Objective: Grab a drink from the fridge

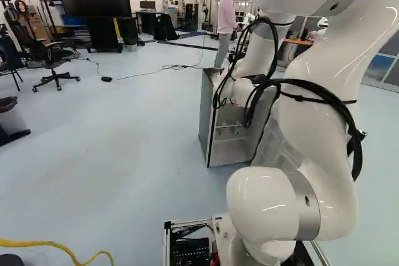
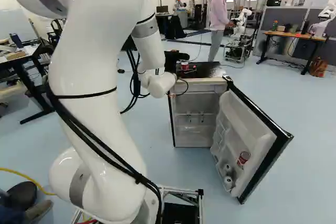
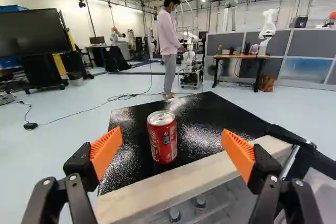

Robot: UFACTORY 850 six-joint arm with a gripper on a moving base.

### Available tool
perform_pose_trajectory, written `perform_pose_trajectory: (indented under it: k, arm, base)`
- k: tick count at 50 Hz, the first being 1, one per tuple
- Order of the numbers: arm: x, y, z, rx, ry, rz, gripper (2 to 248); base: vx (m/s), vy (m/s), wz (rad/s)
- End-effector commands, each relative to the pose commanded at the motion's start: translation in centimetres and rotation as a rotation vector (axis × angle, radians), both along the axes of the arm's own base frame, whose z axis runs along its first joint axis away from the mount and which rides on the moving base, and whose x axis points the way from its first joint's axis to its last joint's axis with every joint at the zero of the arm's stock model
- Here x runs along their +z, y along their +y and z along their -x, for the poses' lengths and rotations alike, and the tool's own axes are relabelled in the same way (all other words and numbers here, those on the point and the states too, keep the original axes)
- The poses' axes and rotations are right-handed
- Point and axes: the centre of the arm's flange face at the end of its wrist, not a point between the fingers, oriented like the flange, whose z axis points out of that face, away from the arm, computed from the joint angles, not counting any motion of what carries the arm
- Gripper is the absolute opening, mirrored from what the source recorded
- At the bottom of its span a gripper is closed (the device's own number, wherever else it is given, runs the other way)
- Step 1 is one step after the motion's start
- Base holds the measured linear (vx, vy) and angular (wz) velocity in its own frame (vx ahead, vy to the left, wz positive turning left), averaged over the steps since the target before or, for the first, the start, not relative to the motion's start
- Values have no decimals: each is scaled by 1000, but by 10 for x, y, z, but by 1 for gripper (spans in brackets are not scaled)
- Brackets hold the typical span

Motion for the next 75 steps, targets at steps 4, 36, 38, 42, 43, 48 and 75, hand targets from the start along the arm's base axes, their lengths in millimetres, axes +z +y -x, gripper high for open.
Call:
perform_pose_trajectory:
  k: [4,36,38,42,43,48,75]
  arm:
    - [5,-4,6,-10,-6,1,247]
    - [39,-45,40,-111,-66,16,247]
    - [41,-47,41,-117,-68,16,247]
    - [44,-53,43,-130,-68,16,247]
    - [45,-55,44,-133,-66,15,247]
    - [45,-62,47,-149,-53,10,247]
    - [36,-102,62,-253,44,-41,247]
  base:
    - [0,0,0]
    - [0,0,0]
    - [0,0,0]
    - [0,0,0]
    - [0,0,0]
    - [0,0,0]
    - [0,0,0]
